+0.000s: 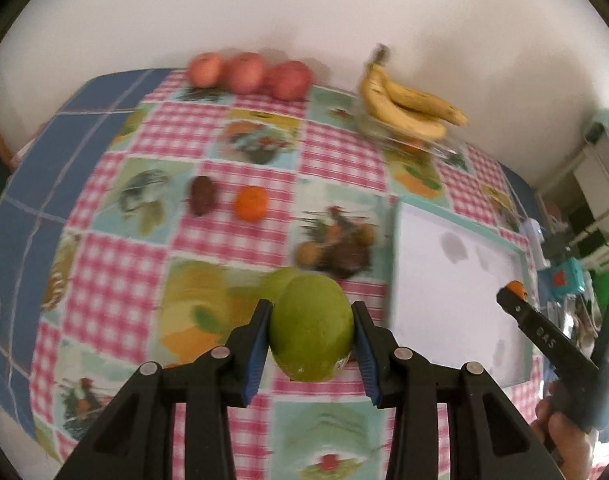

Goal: Organize fruits
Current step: 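Carry both fruits over the white tray and release them inside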

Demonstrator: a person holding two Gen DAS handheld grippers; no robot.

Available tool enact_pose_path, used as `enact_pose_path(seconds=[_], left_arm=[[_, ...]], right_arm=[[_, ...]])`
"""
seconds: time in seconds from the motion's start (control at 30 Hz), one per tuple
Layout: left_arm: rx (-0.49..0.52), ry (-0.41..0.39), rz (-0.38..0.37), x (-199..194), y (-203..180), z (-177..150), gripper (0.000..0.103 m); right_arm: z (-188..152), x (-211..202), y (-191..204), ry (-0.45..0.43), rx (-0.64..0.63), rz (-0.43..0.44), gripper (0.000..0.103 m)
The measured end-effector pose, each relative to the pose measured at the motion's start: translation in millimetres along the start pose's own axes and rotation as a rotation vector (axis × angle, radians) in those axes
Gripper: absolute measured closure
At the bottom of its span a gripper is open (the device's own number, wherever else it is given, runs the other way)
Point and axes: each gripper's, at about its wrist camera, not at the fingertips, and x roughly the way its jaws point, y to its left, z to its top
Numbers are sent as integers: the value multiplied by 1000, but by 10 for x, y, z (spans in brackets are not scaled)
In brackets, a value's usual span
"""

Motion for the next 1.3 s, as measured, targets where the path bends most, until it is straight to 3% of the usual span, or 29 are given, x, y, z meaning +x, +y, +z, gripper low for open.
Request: enact_pose_path(seconds=[0.37, 0.63, 0.9, 1.3], left_arm=[[153, 125, -93, 676, -961, 23, 61], [200, 132, -127, 1038, -1272, 39, 61], [217, 140, -125, 1230, -1342, 11, 61], [217, 162, -88, 1342, -1292, -54, 61]], right_arm=[[135, 158, -791, 15, 196, -50, 66], [272, 278, -1098, 9, 271, 6, 66], [381, 468, -1215, 14, 259, -52, 66], [200, 786, -1246, 90, 231, -102, 66]])
